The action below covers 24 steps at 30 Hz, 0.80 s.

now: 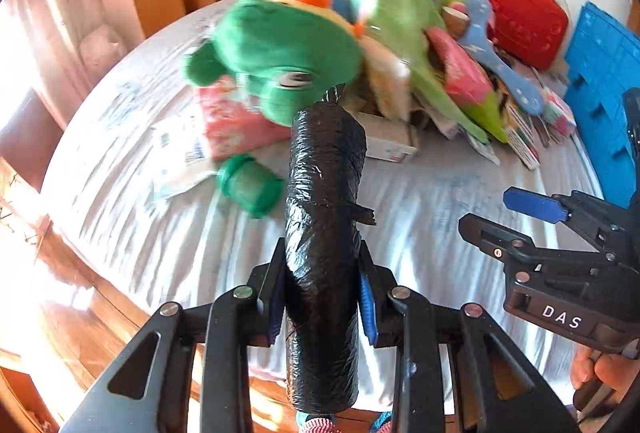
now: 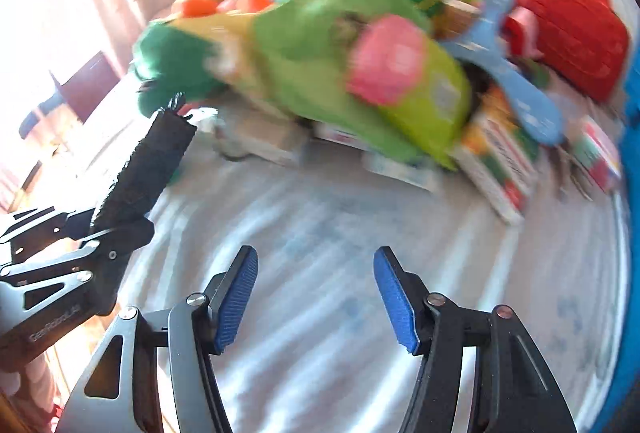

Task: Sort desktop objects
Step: 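Grasp the green jar with the right gripper while the left gripper holds the black roll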

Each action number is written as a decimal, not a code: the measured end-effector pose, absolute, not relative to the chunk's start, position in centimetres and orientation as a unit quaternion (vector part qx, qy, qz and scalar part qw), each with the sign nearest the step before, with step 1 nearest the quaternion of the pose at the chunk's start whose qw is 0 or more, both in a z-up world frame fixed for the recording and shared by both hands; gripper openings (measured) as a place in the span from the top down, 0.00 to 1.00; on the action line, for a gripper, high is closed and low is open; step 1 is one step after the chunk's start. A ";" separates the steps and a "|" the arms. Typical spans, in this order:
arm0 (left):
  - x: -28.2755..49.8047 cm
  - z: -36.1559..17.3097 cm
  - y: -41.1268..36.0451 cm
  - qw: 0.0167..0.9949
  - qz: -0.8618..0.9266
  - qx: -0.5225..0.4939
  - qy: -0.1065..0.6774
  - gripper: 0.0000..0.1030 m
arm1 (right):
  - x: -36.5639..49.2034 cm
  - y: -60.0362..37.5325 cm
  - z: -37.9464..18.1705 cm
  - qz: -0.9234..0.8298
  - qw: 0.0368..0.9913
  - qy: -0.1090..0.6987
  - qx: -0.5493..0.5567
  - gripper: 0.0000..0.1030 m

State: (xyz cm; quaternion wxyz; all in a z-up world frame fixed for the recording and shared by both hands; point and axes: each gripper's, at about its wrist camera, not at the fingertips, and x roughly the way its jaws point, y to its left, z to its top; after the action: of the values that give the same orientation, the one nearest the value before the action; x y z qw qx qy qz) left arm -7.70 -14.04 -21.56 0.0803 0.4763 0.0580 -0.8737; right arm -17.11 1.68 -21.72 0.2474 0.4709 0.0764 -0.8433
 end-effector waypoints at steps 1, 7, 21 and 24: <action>-7.3 -21.4 -15.6 0.095 -0.874 0.473 0.064 0.71 | -17.1 -0.3 -21.8 -0.838 0.262 0.079 0.471 0.40; -7.5 -24.4 -23.9 0.161 -0.851 0.491 0.094 0.71 | -16.8 -9.6 -22.6 -0.823 0.314 0.103 0.462 0.41; -10.9 -27.4 -29.4 0.137 -0.847 0.499 0.126 0.71 | -18.3 -18.4 -28.0 -0.807 0.293 0.150 0.490 0.57; -10.2 -26.2 -28.8 0.132 -0.852 0.491 0.123 0.71 | -17.5 -17.9 -27.3 -0.808 0.295 0.148 0.488 0.57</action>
State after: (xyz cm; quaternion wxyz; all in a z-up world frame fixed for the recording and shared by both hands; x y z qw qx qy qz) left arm -10.19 -28.81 -26.20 0.1322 0.4911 0.1227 -0.8522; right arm -17.50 -17.87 -27.30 0.2954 0.4875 0.1479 -0.8082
